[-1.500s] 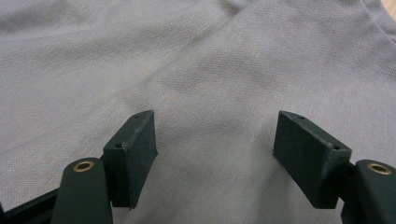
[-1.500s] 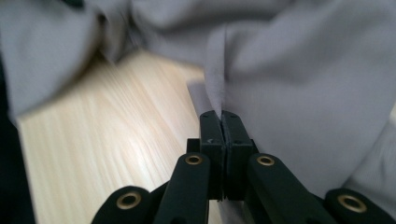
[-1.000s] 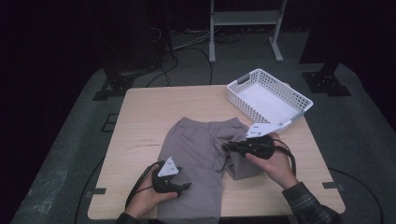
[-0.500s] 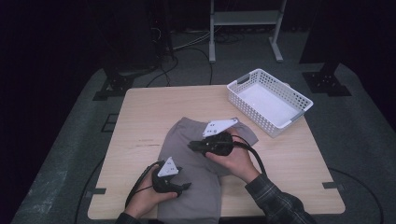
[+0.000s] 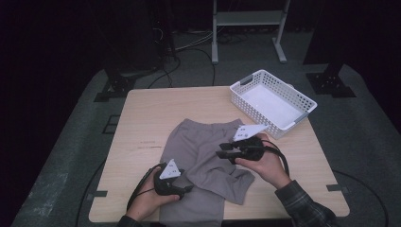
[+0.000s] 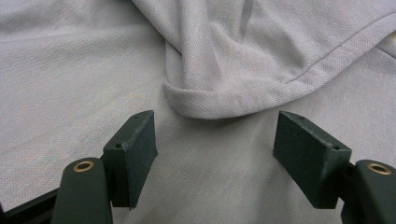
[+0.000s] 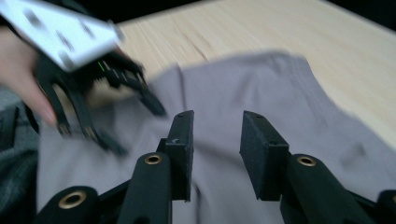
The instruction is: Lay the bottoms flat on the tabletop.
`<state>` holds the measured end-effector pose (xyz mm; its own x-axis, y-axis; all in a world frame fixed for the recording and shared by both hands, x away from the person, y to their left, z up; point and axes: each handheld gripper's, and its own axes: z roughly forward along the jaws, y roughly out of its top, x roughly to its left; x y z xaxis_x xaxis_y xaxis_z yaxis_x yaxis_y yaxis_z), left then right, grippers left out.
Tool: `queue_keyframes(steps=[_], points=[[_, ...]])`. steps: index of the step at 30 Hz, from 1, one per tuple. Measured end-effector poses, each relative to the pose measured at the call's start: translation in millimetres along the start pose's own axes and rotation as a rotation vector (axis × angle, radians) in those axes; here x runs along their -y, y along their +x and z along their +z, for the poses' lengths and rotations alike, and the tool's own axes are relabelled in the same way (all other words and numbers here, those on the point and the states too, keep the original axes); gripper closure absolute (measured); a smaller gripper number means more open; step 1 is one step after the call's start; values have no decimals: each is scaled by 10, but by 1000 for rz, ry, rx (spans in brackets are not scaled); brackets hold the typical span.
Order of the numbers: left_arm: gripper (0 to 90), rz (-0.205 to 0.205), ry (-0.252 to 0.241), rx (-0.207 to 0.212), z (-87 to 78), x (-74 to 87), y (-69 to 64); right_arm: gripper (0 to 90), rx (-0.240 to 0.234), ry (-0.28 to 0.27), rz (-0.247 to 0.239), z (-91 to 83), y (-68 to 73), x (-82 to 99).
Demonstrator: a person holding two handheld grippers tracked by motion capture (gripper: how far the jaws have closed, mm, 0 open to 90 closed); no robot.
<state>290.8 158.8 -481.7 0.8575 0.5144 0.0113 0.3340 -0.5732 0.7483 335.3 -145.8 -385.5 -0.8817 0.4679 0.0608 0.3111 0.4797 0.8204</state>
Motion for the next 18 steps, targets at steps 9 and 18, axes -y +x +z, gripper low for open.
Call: queue_keyframes(steps=[9, 18], points=[[286, 2, 2, 0, -2, 0, 2, 613, 18, 110, 83, -149, -199, 650], [286, 5, 6, 0, -4, 0, 3, 644, -19, 219, 87, 30, -202, 912]])
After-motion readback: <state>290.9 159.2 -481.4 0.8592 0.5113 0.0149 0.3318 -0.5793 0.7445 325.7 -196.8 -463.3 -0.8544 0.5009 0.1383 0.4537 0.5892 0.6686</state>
